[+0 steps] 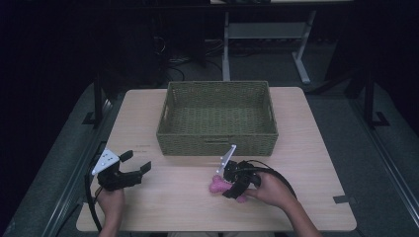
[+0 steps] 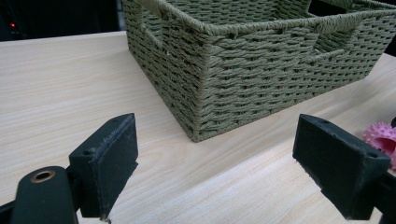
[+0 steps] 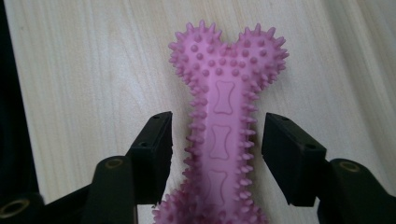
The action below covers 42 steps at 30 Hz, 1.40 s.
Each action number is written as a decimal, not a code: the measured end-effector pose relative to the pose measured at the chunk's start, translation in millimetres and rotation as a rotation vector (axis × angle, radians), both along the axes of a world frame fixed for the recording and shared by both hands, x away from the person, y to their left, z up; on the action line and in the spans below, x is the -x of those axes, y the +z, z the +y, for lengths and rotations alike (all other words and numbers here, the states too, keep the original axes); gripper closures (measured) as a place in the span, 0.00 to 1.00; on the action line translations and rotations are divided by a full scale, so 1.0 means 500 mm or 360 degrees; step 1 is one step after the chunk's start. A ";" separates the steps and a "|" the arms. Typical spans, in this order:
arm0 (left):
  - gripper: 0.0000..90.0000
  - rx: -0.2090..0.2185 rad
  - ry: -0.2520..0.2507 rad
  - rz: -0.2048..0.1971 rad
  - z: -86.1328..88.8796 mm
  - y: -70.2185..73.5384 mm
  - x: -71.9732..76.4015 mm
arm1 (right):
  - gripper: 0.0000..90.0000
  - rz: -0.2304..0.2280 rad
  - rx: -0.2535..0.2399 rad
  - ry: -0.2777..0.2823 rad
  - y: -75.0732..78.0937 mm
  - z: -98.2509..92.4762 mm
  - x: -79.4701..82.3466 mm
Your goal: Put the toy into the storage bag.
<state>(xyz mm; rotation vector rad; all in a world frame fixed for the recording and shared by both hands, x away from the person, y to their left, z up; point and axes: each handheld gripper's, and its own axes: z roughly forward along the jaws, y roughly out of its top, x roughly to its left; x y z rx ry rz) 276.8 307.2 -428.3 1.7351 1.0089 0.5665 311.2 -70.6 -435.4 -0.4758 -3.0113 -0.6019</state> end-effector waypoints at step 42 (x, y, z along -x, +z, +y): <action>0.15 0.0022 0.0006 0.0000 0.004 0.000 0.000 | 0.64 -0.0040 0.0022 0.0058 0.014 -0.010 0.001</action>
